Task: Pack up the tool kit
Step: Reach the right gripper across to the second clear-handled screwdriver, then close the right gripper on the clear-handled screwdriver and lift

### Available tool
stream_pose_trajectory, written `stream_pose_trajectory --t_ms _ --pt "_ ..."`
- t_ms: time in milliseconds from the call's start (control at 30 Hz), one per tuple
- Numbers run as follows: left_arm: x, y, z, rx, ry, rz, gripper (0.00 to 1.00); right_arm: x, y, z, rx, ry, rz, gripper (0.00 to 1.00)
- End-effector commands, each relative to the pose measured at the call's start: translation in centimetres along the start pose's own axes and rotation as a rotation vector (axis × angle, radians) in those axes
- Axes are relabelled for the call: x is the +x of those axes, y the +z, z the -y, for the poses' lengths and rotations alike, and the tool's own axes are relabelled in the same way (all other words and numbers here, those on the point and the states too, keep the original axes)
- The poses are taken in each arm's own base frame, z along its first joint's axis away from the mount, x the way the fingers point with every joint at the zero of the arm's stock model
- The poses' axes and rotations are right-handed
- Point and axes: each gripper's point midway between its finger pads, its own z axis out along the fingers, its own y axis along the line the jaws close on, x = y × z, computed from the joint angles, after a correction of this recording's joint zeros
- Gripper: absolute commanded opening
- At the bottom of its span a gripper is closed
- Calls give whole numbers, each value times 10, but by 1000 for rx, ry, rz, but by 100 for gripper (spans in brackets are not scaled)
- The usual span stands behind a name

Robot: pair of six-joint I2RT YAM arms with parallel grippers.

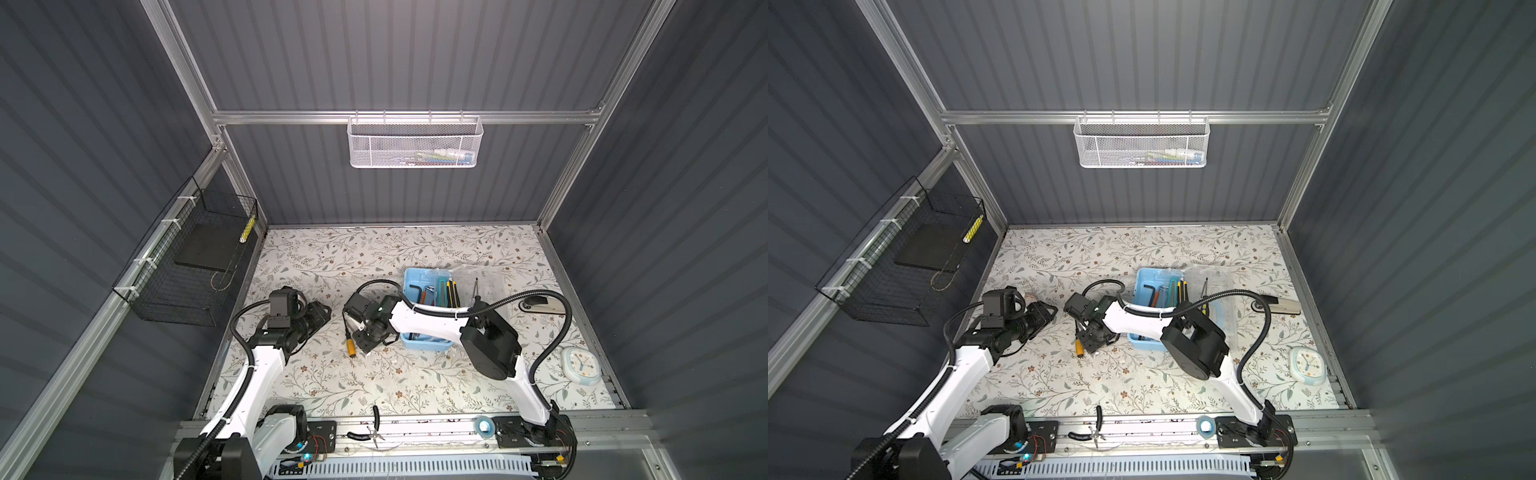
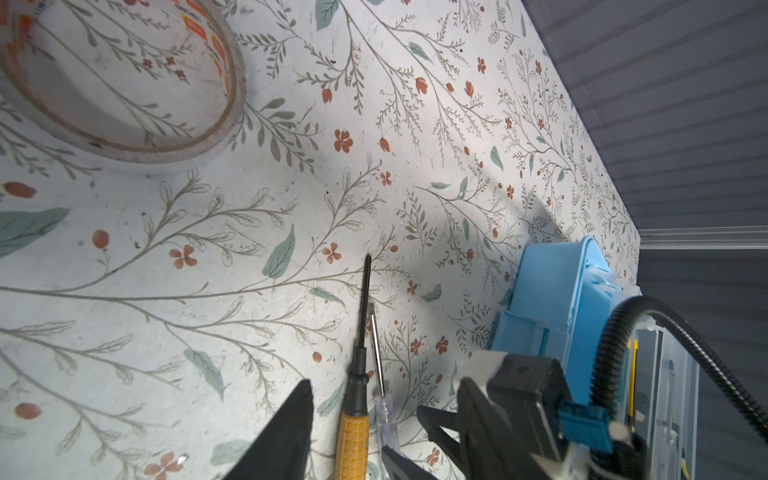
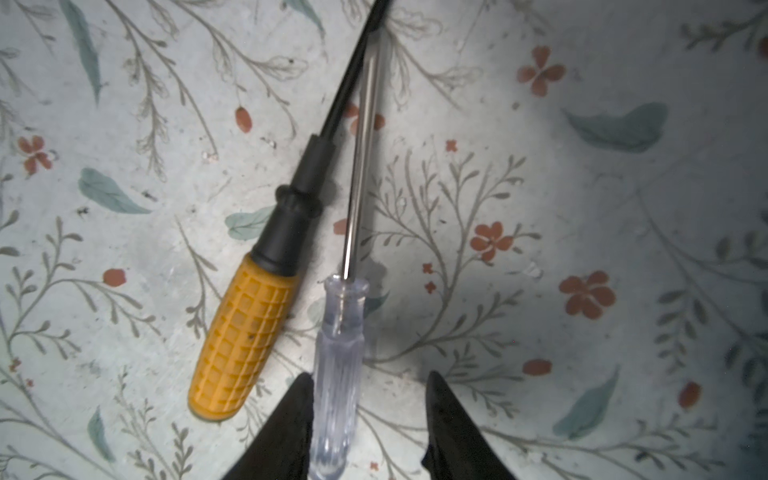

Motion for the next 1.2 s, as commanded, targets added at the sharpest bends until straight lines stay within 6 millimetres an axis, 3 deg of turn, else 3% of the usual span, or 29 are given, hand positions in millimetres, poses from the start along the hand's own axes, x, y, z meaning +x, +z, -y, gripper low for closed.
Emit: stream_pose_trajectory --t_ms 0,367,800,900,1000,1167 --pt "3 -2 -6 -23 22 -6 56 3 3 6 59 -33 -21 45" --pt "8 5 -10 -26 25 -24 56 2 13 8 74 -44 -36 42" --pt "8 6 -10 -23 27 -28 56 6 12 15 73 -15 -47 16" --pt "5 5 -6 -14 28 -23 56 3 5 17 65 -6 -30 1" --pt "2 3 -2 -9 36 -18 56 -2 -9 18 61 5 -2 0" --pt "1 4 0 4 35 -15 55 -12 -59 23 35 39 96 0"
